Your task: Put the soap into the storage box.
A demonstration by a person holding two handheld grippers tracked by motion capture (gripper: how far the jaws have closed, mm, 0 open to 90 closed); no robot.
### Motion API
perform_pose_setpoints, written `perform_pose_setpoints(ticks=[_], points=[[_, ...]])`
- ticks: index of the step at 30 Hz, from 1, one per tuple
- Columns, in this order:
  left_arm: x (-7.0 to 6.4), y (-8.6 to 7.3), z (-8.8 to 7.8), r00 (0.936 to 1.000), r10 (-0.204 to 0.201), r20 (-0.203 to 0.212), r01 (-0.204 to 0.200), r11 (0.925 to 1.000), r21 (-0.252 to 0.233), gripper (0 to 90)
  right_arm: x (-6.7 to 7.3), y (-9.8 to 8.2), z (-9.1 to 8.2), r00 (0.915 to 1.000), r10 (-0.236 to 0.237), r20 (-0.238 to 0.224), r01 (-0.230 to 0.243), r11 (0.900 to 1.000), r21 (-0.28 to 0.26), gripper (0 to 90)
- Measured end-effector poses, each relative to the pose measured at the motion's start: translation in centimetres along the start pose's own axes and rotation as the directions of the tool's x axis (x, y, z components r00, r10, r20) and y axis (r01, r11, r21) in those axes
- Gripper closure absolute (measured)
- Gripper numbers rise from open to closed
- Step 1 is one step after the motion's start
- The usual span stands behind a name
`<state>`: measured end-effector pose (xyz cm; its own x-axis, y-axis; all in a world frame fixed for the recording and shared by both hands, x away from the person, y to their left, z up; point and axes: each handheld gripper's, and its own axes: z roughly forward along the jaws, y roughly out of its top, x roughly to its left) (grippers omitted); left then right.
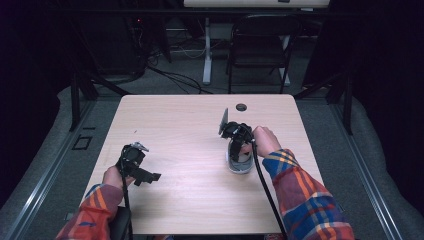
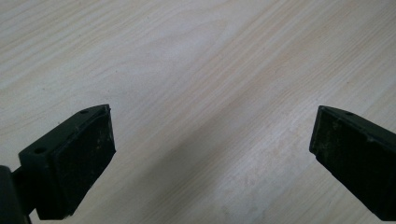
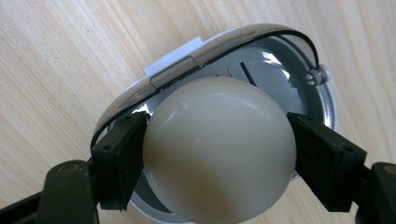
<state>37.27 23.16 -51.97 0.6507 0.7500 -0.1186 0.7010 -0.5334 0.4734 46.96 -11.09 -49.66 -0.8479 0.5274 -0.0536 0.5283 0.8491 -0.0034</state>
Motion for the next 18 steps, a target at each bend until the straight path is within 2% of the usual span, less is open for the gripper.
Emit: perform_pose_setpoints(ticks=[11,18], points=[[0.0,0.0,0.0,1.0,-0.001,0.006,0.001,1.0,0.004,0.1,-0.1,-0.3,0.3,1.0,0.0,-0.01,0.0,1.0,0.006,22.3],[0.0,0.0,0.1,1.0,-0.004,0.006,0.004,1.0,0.006,0.1,0.1,-0.9,-0.7,1.0,-0.001,-0.006,0.0,0.999,-0.038,21.5]])
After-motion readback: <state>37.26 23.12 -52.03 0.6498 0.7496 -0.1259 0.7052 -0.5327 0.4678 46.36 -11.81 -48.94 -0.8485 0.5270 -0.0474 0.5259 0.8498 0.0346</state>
